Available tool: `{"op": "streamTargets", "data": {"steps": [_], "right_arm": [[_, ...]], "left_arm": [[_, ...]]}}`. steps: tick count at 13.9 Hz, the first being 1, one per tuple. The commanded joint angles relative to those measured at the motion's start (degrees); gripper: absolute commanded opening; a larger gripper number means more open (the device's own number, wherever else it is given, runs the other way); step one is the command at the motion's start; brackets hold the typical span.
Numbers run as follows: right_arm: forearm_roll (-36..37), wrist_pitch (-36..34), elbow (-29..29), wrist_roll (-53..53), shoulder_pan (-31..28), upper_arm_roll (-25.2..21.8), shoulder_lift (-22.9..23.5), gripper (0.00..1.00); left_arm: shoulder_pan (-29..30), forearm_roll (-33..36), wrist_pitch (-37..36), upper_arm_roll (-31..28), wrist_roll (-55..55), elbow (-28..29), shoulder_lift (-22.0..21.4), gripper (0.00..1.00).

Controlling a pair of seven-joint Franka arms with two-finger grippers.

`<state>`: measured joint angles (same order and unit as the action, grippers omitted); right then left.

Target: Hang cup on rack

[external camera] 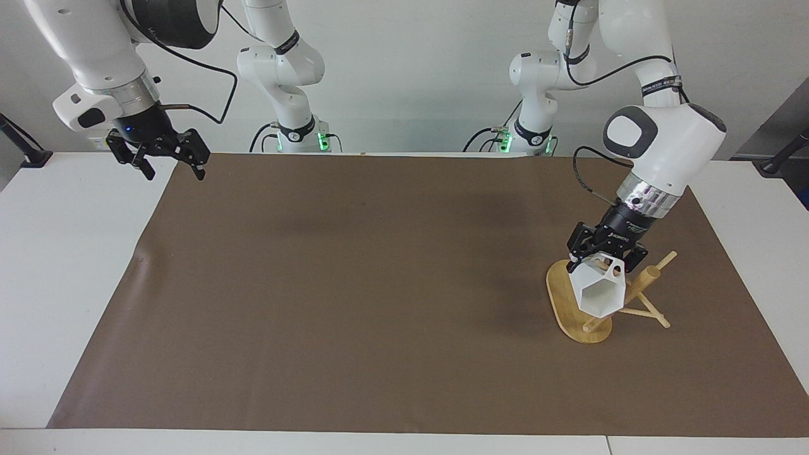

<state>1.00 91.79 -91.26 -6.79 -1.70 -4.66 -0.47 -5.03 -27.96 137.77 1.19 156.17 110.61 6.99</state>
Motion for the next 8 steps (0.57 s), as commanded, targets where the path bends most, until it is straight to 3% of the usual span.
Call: {"op": "streamTargets", "data": {"steps": [1,8], "right_arm": [[0.4,-1.8,1.1,1.2,0.1,0.4,-0.2,1.0],[1.4,1.5,1.2,1.2,0.0,-0.4,0.4,1.0]], "left_arm": [[0.3,1.5,1.8,0.4,5.3,0.8,0.0,0.0],[0.9,1.4,2.6,0.3,7.4,1.9,0.0,0.0]]}}
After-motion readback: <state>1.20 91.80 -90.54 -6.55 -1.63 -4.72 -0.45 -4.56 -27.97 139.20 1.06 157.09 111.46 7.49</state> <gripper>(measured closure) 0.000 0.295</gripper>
